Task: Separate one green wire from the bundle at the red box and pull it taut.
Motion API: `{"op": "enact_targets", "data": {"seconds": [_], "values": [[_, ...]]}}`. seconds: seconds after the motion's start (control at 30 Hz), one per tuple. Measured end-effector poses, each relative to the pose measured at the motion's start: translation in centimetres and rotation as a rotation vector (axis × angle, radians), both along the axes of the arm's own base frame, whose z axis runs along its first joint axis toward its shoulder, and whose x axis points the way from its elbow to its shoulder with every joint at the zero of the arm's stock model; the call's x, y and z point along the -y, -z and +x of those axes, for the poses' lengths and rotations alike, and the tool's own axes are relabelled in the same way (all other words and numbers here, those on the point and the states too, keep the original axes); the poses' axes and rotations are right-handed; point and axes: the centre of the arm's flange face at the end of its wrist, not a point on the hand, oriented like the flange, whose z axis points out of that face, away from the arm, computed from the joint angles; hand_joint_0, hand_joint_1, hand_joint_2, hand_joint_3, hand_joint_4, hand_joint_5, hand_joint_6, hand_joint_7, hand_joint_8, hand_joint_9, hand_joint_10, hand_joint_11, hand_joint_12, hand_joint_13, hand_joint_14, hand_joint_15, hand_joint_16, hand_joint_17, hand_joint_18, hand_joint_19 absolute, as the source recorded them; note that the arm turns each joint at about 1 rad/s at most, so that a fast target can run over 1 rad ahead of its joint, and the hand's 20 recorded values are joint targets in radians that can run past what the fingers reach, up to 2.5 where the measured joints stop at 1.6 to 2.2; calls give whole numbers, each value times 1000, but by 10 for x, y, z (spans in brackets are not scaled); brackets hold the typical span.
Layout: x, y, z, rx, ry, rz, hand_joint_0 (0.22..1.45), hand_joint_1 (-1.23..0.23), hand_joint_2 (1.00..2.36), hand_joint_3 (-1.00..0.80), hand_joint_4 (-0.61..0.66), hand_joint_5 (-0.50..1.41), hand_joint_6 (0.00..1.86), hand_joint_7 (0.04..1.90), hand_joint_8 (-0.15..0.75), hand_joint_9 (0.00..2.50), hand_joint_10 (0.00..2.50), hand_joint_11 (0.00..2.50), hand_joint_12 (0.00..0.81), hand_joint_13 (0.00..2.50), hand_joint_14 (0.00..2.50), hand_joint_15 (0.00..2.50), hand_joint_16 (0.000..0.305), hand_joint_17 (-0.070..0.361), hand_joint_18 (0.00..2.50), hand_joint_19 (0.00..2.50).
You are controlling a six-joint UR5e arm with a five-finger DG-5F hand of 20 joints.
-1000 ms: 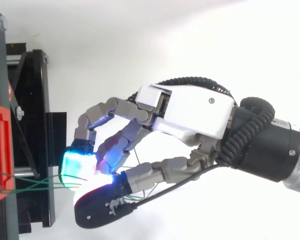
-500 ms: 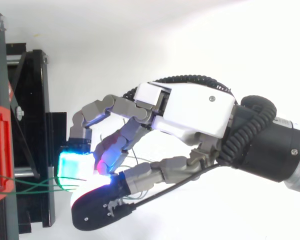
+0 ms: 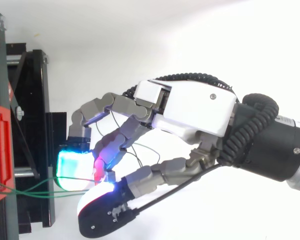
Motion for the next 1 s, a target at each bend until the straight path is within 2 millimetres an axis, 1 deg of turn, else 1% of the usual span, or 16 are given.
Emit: {"op": "enact_targets", "data": {"seconds": [0.07, 0.1, 0.2, 0.37, 0.5, 0.67, 0.8, 0.87, 1.0], "values": [[0, -1, 0, -2, 0, 0, 716, -993, 1000, -500, 7, -160, 917, 988, 218, 1130, 22, 903, 321, 733, 18, 448, 45, 101, 589, 452], [0, -1, 0, -2, 0, -1, 683, -988, 1000, -500, 25, -158, 914, 975, 218, 1130, 22, 902, 321, 732, 19, 446, 45, 101, 588, 459], [0, -2, 0, -3, 0, -1, 635, -959, 1000, -500, 48, -152, 906, 967, 217, 1140, 19, 908, 319, 733, 18, 450, 45, 101, 587, 471], [0, -2, 0, -4, 0, -1, 559, -913, 1000, -500, 63, -138, 886, 996, 227, 1161, 21, 879, 329, 746, 18, 449, 46, 104, 595, 471], [0, -2, 0, -5, 0, -2, 498, -791, 1000, -500, 70, -125, 874, 1011, 242, 1195, 20, 868, 342, 761, 19, 447, 49, 111, 616, 470], [0, -2, 0, -5, 0, -2, 496, -743, 1000, -500, 79, -121, 868, 1029, 249, 1212, 21, 861, 352, 772, 17, 439, 50, 112, 619, 467], [0, -2, 0, -4, 2, -2, 567, -722, 1000, -500, 58, -115, 865, 1087, 229, 1206, 22, 871, 334, 761, 18, 451, 46, 103, 596, 487], [0, -2, 0, -4, 2, -2, 575, -727, 1000, -500, 44, -115, 868, 1101, 231, 1209, 23, 866, 333, 761, 18, 444, 46, 103, 594, 488], [0, -2, 0, -4, 2, -2, 573, -712, 1005, -430, 39, -113, 876, 1110, 232, 1214, 23, 882, 333, 764, 18, 451, 46, 103, 595, 495]]}}
